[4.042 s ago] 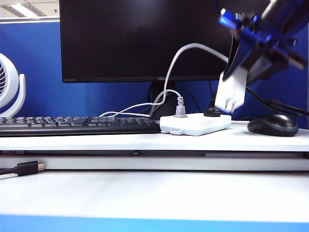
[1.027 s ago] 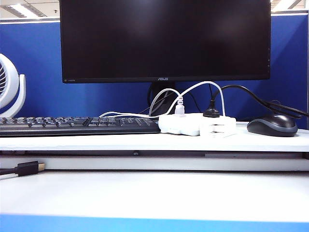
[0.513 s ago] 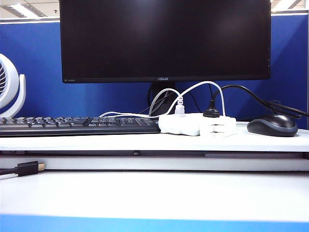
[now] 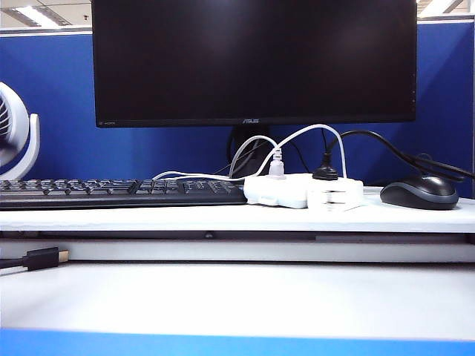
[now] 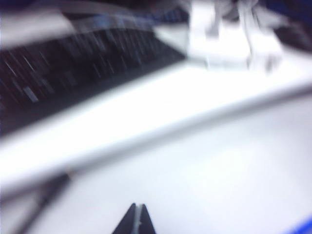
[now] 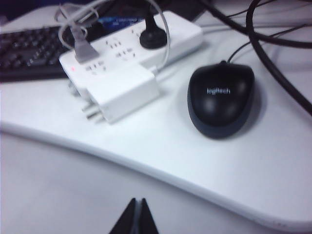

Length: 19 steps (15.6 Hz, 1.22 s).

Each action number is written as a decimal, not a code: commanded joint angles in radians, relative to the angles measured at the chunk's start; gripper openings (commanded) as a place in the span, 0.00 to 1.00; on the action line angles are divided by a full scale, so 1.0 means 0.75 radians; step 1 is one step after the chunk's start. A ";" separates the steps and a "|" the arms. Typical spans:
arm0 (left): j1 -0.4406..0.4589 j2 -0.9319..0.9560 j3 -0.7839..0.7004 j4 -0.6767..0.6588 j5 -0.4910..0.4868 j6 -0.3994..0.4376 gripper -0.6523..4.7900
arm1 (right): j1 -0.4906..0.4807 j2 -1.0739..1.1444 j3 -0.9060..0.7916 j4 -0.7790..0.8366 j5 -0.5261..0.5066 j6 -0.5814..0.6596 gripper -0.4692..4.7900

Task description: Unplug the white charger from the socket, then place it next to the socket.

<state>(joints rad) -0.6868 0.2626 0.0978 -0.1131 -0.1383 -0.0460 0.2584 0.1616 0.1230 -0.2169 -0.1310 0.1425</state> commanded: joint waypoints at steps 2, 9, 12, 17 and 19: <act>-0.002 -0.002 -0.072 0.067 0.061 -0.010 0.11 | -0.001 -0.001 -0.063 0.028 0.002 -0.027 0.09; -0.001 -0.002 -0.122 0.088 0.060 0.033 0.11 | -0.001 -0.001 -0.144 0.054 -0.002 -0.072 0.09; -0.002 -0.002 -0.122 0.082 0.067 0.041 0.11 | -0.001 0.001 -0.144 0.053 -0.003 -0.095 0.09; -0.002 -0.002 -0.122 0.082 0.065 0.041 0.11 | -0.001 0.001 -0.144 0.052 -0.001 -0.095 0.09; -0.002 -0.002 -0.122 0.082 0.065 0.041 0.11 | -0.001 0.001 -0.144 0.052 -0.001 -0.095 0.09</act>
<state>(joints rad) -0.6865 0.2611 0.0071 -0.0639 -0.0906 -0.0193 0.2584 0.1616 0.0181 -0.1837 -0.1314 0.0765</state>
